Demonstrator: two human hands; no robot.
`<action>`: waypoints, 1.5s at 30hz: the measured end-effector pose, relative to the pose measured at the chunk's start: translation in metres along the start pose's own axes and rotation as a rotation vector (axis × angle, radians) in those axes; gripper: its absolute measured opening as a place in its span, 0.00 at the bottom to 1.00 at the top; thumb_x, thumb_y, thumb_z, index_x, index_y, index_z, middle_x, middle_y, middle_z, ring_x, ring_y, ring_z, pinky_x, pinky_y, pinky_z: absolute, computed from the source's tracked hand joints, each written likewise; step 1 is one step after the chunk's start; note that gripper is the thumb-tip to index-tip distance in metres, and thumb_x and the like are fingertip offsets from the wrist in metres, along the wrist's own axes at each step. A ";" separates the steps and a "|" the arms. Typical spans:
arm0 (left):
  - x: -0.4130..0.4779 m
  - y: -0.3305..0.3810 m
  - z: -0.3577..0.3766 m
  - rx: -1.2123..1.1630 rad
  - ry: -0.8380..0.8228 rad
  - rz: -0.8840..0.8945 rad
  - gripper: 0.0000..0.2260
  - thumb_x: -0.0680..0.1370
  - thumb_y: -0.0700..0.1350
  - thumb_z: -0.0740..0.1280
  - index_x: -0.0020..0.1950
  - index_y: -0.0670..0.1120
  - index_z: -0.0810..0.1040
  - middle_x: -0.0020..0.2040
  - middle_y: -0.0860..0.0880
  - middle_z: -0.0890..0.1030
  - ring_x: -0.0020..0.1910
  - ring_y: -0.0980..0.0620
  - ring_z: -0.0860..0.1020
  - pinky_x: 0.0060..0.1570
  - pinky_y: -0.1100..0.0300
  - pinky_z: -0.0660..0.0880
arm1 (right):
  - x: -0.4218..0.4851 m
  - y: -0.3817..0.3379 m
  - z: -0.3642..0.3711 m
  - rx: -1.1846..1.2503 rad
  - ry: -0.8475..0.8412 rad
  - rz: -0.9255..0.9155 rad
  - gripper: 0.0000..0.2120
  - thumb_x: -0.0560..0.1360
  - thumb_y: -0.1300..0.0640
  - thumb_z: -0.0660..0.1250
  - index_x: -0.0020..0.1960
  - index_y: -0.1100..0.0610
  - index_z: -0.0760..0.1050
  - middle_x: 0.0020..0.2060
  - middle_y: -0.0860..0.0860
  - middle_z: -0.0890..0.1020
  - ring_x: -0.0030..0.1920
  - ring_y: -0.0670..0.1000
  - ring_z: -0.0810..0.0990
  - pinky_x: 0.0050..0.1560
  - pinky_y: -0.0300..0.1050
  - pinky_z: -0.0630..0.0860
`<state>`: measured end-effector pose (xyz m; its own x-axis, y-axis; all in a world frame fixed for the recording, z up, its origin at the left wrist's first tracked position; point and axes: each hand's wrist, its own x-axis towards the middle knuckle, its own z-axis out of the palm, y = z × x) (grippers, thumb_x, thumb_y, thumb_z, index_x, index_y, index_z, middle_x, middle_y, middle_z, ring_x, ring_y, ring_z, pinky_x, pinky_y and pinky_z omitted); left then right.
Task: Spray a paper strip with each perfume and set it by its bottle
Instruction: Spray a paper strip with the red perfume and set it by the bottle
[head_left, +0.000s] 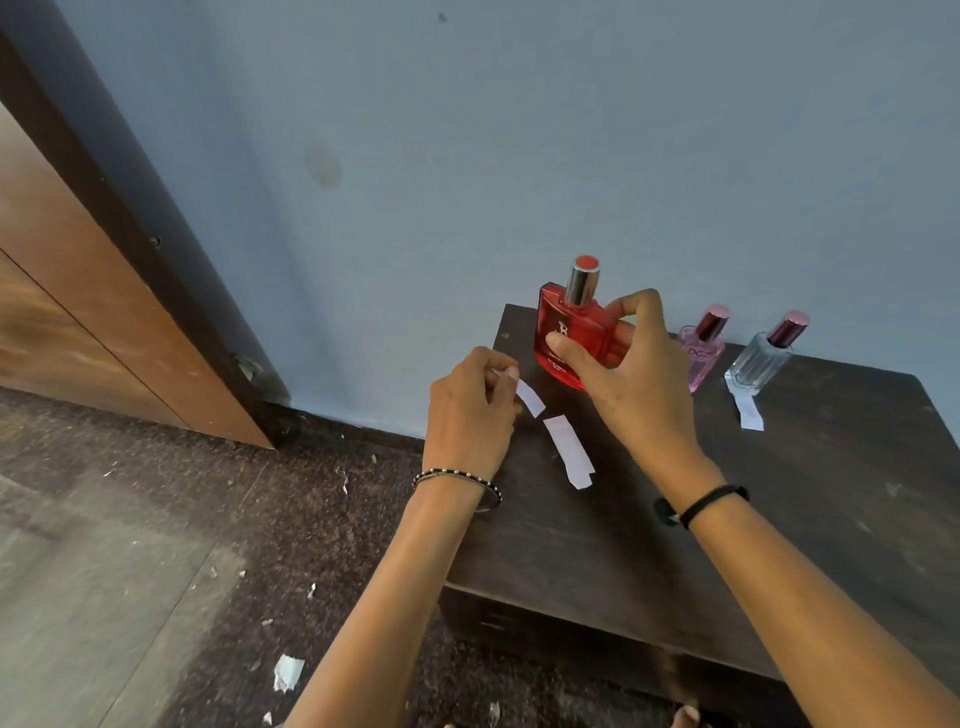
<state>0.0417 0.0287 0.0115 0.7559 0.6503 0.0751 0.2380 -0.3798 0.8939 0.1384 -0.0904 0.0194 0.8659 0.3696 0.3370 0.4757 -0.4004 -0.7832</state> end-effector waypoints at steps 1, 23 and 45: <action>0.001 0.000 0.000 -0.001 -0.005 0.005 0.04 0.82 0.42 0.65 0.52 0.47 0.80 0.39 0.50 0.83 0.40 0.51 0.85 0.47 0.48 0.83 | -0.008 -0.002 -0.007 0.032 0.010 -0.003 0.24 0.74 0.42 0.75 0.59 0.52 0.67 0.52 0.48 0.85 0.50 0.42 0.85 0.44 0.26 0.77; -0.023 0.048 0.045 -0.256 -0.281 0.005 0.26 0.80 0.63 0.59 0.46 0.43 0.86 0.42 0.44 0.87 0.42 0.48 0.85 0.51 0.56 0.80 | -0.094 0.026 -0.076 0.936 -0.240 0.401 0.21 0.72 0.49 0.78 0.63 0.47 0.77 0.54 0.51 0.86 0.44 0.67 0.87 0.43 0.63 0.84; -0.021 0.050 0.072 -0.357 -0.117 0.065 0.17 0.73 0.61 0.73 0.31 0.51 0.84 0.27 0.50 0.77 0.30 0.57 0.72 0.36 0.61 0.72 | -0.092 0.028 -0.072 0.248 -0.077 0.321 0.26 0.64 0.23 0.68 0.54 0.34 0.66 0.48 0.39 0.80 0.51 0.45 0.82 0.41 0.33 0.81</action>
<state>0.0814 -0.0514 0.0224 0.8317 0.5454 0.1042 -0.0245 -0.1514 0.9882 0.0830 -0.1957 0.0038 0.9458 0.3239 0.0224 0.1233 -0.2945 -0.9477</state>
